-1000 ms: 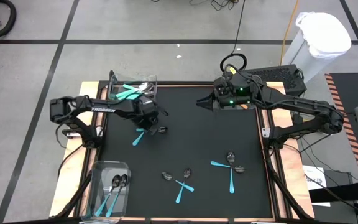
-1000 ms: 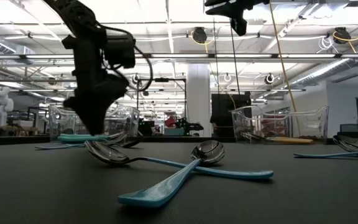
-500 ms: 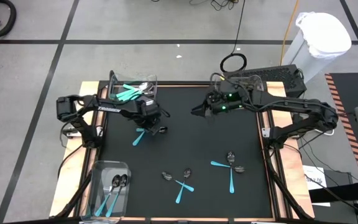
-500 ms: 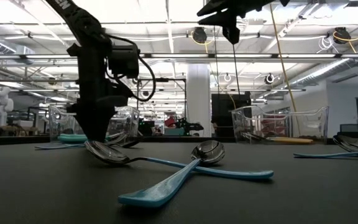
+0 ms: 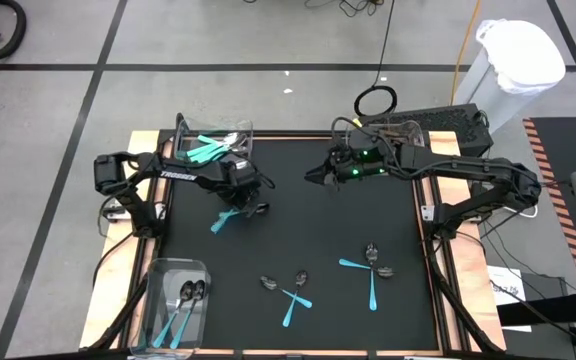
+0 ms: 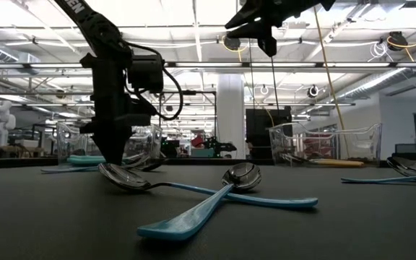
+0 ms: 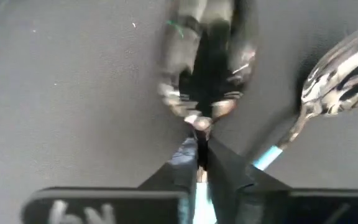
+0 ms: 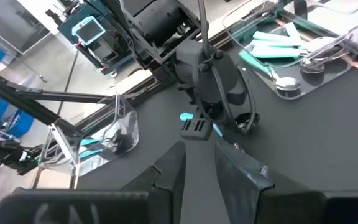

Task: Sort silverware by color (type)
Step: Put the blue spoon into the bottom transparent bin

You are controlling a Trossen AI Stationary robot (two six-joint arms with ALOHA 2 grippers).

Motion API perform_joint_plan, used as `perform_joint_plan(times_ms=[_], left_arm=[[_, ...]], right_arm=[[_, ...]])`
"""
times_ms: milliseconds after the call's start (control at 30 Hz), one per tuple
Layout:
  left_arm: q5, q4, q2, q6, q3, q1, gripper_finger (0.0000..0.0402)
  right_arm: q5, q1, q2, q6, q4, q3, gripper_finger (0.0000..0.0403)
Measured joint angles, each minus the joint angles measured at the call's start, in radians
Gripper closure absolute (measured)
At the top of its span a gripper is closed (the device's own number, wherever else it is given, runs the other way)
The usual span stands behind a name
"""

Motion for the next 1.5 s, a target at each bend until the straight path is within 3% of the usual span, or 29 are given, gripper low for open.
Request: perform_joint_plan(times_ms=[100, 200, 567, 700, 1000, 1200, 1500], left_arm=[[0.006, -0.003, -0.007, 0.003, -0.001, 0.0, 0.0392], [0.023, -0.015, -0.023, 0.0, 0.0, -0.004, 0.0387], [0.037, -0.292, -0.176, -0.006, 0.105, -0.095, 0.0384], [0.035, -0.419, -0.259, -0.085, 0.144, -0.134, 0.0384], [0.072, -0.676, -0.501, -0.48, 0.246, -0.307, 0.0384], [0.069, -0.692, -0.651, -0.869, 0.24, -0.487, 0.0384], [0.096, -0.682, -0.654, -1.295, 0.194, -0.811, 0.0384]], right_arm=[[0.0, 0.003, 0.0, -0.002, -0.008, 0.0, 0.0319], [-0.002, 0.003, 0.0, -0.028, -0.007, 0.0, 0.0319], [0.005, 0.001, 0.0, -0.02, 0.008, 0.0, 0.0319], [0.005, 0.001, -0.001, -0.022, 0.008, 0.0, 0.0319], [0.007, 0.001, -0.001, -0.036, 0.011, 0.0, 0.0319], [0.007, 0.001, -0.001, -0.048, 0.01, 0.0, 0.0319], [0.008, 0.001, -0.001, -0.119, -0.005, 0.0, 0.0319]])
